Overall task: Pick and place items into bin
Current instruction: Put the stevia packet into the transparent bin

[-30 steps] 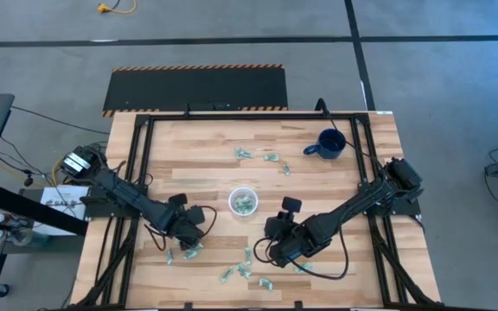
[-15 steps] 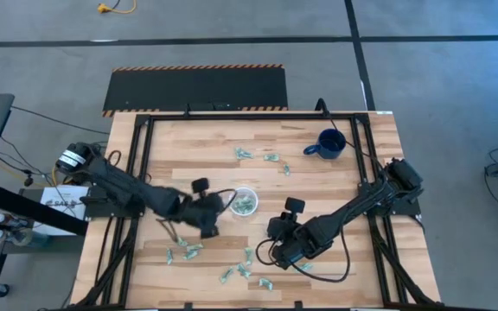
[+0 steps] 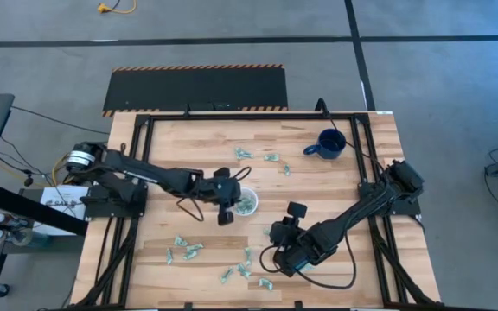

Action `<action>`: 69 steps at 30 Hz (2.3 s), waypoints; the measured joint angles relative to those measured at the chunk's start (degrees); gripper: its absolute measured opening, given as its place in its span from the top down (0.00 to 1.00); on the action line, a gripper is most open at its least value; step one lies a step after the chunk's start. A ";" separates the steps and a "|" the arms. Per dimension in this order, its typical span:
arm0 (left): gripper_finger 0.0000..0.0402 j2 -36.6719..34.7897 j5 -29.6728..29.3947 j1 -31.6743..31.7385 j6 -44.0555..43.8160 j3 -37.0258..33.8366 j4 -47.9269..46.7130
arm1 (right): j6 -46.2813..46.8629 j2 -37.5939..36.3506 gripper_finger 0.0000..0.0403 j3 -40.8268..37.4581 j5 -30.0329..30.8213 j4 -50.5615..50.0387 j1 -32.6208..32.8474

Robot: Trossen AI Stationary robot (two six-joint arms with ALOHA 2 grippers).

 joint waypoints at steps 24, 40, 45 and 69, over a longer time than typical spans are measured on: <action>0.80 1.59 3.29 0.91 0.05 0.00 -1.21 | 0.49 0.00 0.77 0.00 0.64 -0.44 0.43; 0.76 -7.71 1.71 -7.73 -8.37 0.00 -15.48 | 16.03 0.00 0.77 0.00 -7.22 -7.34 18.22; 0.76 -7.99 -5.44 -13.54 -8.33 0.02 -15.26 | 18.98 0.00 0.77 0.00 -11.04 -7.54 22.27; 0.76 -7.86 -30.84 -23.77 -0.71 -2.24 -0.60 | 12.53 1.66 0.67 -2.92 -17.34 0.25 18.20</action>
